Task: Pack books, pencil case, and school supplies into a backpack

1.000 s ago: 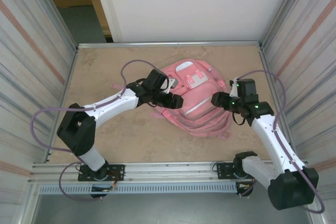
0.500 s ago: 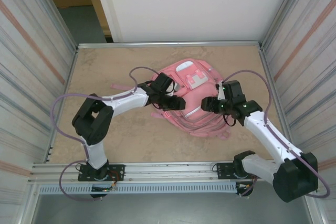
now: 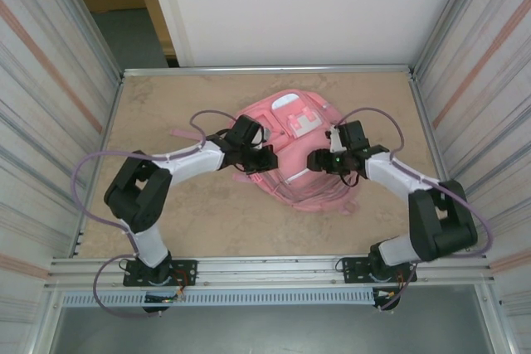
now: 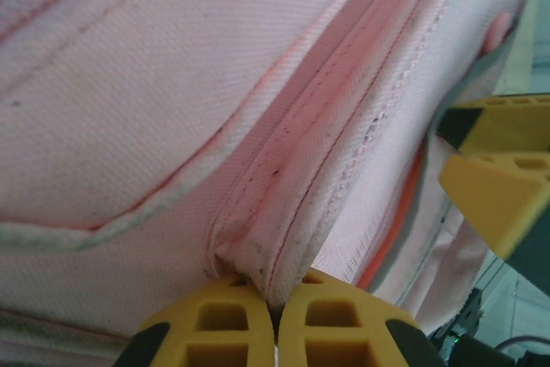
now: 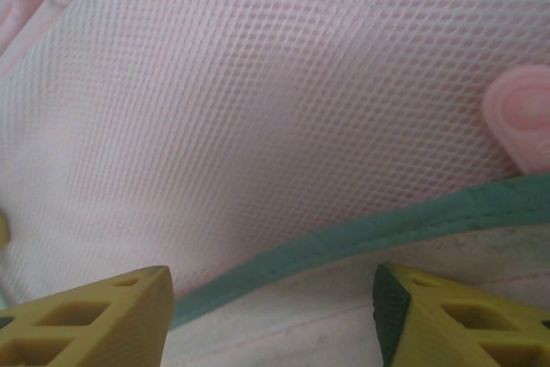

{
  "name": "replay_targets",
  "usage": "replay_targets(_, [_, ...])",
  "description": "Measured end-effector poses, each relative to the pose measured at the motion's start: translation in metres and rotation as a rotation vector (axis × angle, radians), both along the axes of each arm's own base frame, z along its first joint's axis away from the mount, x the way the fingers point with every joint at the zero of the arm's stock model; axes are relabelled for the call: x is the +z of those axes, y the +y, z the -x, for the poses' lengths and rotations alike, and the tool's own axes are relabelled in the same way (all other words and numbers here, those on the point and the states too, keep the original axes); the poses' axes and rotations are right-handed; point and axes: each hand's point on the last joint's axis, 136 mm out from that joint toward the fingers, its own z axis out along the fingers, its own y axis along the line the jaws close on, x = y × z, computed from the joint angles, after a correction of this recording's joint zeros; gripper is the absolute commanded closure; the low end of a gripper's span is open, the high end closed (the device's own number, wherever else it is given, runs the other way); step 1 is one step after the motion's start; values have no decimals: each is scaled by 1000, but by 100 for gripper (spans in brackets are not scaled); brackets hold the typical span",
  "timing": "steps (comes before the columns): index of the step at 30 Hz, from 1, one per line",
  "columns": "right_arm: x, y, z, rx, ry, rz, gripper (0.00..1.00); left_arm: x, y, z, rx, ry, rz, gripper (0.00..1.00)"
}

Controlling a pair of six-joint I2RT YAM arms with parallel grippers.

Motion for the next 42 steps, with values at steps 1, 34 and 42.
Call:
replay_targets(1, [-1,4,-7,9,-3,-9,37,0,3,1,24,4,6,100])
replay_targets(34, [16,122,99,106,-31,-42,57,23,28,-8,389,263,126,100])
replay_targets(42, [26,131,74,4,-143,43,58,24,23,-7,386,289,154,100])
